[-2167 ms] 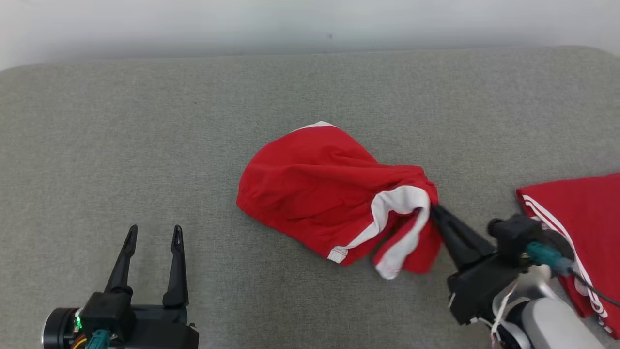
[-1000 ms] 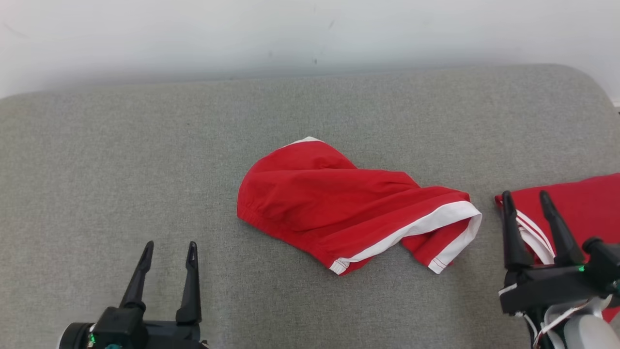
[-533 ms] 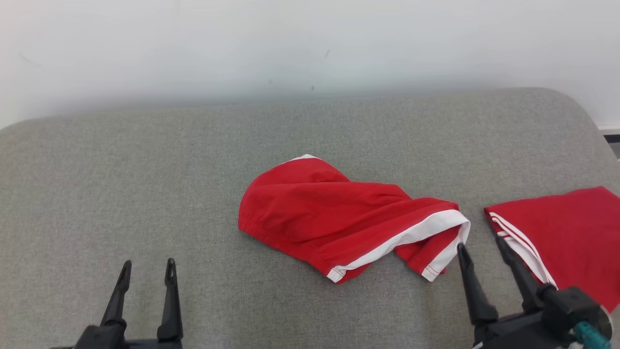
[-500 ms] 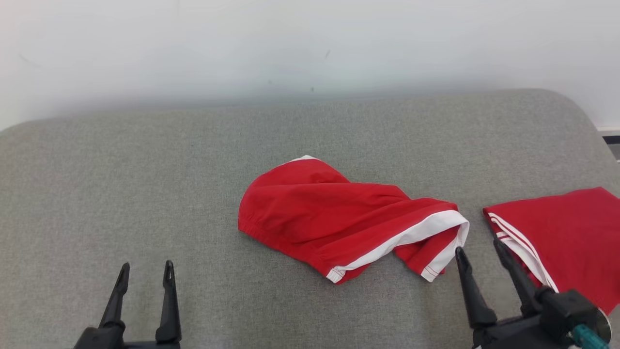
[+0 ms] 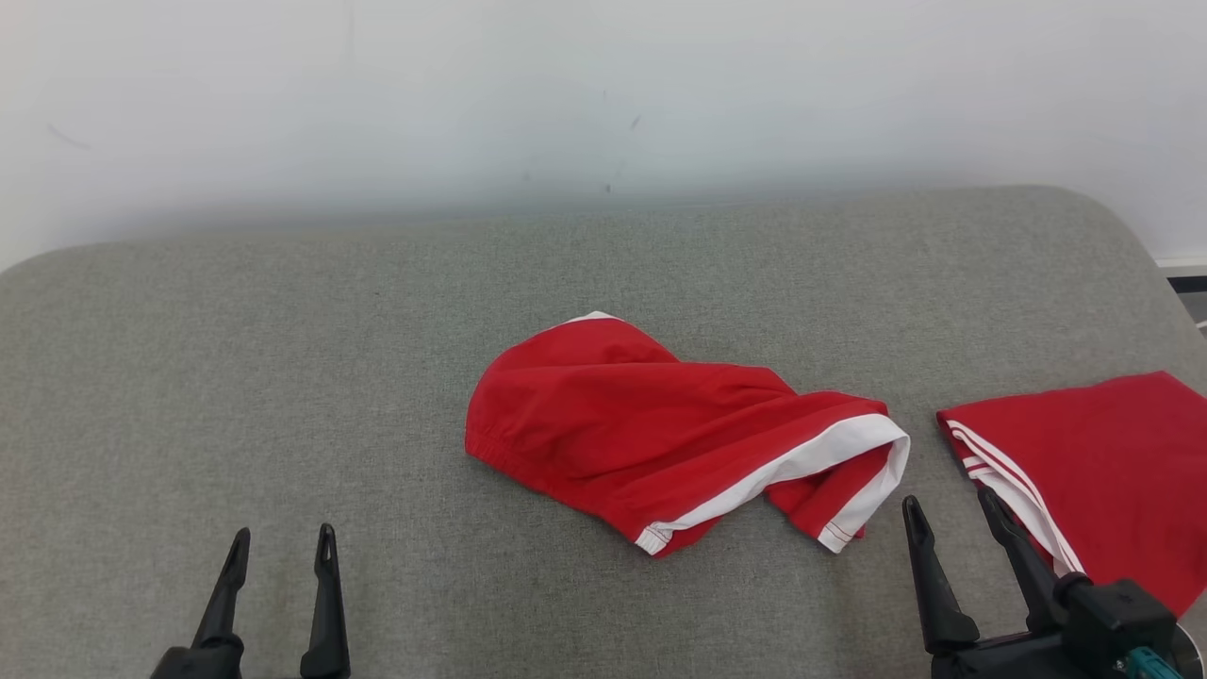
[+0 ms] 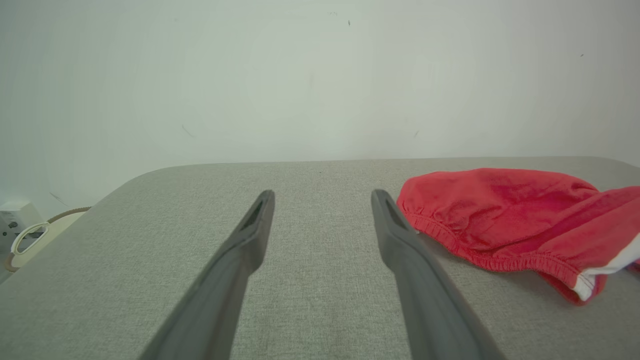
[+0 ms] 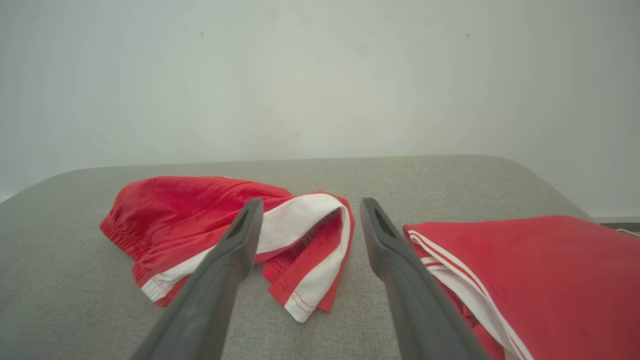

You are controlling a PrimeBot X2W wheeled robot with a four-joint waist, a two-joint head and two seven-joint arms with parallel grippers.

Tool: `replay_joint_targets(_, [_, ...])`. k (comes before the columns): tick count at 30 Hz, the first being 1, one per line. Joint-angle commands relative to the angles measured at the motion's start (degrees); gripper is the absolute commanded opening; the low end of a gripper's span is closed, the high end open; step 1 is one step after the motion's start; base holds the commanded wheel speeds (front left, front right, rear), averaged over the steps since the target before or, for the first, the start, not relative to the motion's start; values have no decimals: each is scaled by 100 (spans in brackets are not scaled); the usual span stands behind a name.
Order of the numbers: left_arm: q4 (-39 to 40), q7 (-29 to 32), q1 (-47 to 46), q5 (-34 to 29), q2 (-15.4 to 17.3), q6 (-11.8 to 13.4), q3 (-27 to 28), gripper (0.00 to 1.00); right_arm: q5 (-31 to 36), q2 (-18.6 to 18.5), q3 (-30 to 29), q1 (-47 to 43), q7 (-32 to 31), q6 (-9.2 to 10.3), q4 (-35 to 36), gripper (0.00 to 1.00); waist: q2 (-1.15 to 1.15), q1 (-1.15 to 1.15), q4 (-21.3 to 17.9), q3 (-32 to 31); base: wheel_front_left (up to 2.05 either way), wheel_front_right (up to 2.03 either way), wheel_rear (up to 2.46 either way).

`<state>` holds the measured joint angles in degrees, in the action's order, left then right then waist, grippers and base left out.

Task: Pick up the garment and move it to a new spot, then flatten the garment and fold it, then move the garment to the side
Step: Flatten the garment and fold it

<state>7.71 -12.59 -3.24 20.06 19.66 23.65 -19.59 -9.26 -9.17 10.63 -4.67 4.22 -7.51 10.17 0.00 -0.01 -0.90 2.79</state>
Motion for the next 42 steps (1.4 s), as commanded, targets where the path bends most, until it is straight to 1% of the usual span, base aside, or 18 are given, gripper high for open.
replay_joint_targets(1, [3,-3,47,-11,34,7,-14,100,21,13,-12,-70,-8,4,25,100,0,1,11,8,0,0,0])
replay_joint_targets(11, [-15,-42,-62,-49,31,8,-60,100,76,-11,-35,-35,-85,4,74,100,0,1,49,74,0,0,0])
replay_joint_targets(14, [31,35,-149,-54,32,-52,-149,100,54,-30,-59,-17,-105,4,87,100,0,1,65,118,0,0,0])
replay_joint_targets(17, [71,216,-274,69,-84,-272,-409,100,31,-81,-2,12,-184,4,84,100,0,1,52,202,0,0,0])
replay_joint_targets(20, [-7,540,-442,197,-268,-628,-843,100,6,-160,50,43,-223,4,82,100,0,1,28,330,0,0,0])
replay_joint_targets(23, [-230,859,-642,392,-497,-1020,-1289,100,-42,-239,104,81,-245,4,48,100,0,1,-22,469,0,0,0])
replay_joint_targets(27, [-640,1114,-899,507,-820,-1389,-1733,100,-103,-281,236,158,-236,4,-37,100,0,1,-141,631,0,0,0])
replay_joint_targets(28, [-866,1179,-1025,574,-933,-1520,-1842,100,-146,-285,330,176,-239,4,-94,100,0,1,-224,705,0,0,0])
replay_joint_targets(32, [-1273,1193,-1284,712,-1136,-1699,-1902,100,-213,-304,508,269,-200,4,-210,100,0,1,-406,840,0,0,0])
replay_joint_targets(38, [-1776,1080,-1612,826,-1245,-1795,-1791,100,-289,-350,660,353,-123,4,-345,100,0,1,-642,1018,0,0,0])
replay_joint_targets(42, [-1967,989,-1747,883,-1291,-1855,-1720,100,-332,-371,720,413,-111,4,-426,100,0,1,-707,1083,0,0,0])
